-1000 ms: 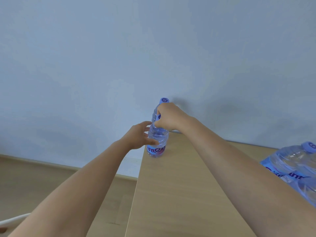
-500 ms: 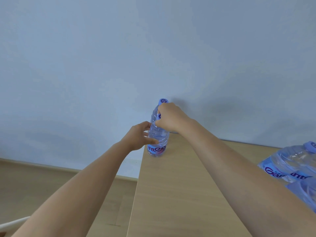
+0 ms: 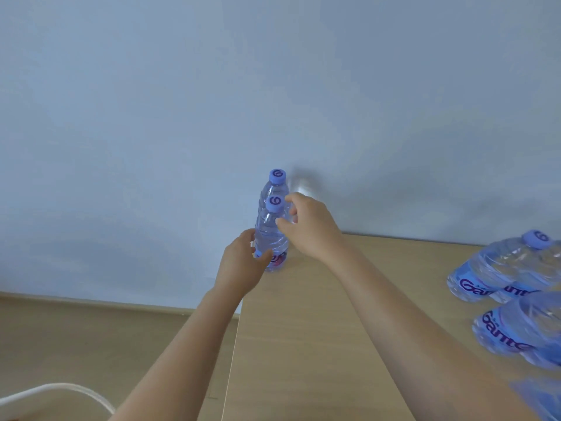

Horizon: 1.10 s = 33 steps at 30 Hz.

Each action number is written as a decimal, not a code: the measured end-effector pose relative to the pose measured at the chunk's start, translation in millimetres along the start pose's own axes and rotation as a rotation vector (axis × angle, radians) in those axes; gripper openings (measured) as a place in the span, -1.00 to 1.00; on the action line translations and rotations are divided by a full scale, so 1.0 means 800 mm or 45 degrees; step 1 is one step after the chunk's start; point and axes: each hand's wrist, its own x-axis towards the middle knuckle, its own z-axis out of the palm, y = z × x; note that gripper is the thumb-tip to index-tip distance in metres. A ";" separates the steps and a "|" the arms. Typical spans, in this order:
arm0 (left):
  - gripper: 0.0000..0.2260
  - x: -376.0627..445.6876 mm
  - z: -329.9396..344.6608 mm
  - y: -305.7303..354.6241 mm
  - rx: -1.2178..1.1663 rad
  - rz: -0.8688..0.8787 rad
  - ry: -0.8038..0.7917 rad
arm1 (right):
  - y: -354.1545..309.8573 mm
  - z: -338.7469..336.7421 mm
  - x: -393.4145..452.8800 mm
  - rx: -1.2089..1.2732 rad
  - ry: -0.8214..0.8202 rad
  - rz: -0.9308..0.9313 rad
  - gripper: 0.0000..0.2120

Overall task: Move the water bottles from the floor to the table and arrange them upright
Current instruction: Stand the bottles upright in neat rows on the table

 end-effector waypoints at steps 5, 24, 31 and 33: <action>-0.69 -0.063 0.032 0.021 0.082 0.138 -0.043 | 0.039 -0.024 -0.082 0.153 0.164 0.016 -0.76; -0.52 -0.217 0.211 0.159 -0.080 0.741 -0.936 | 0.154 -0.146 -0.327 -0.106 0.843 0.298 -0.82; -0.42 -0.234 0.245 0.172 -0.121 0.720 -0.999 | 0.184 -0.148 -0.357 -0.116 1.119 0.387 -0.68; -0.39 -0.237 0.255 0.173 -0.111 0.705 -1.040 | 0.196 -0.142 -0.362 0.067 1.125 0.491 -0.60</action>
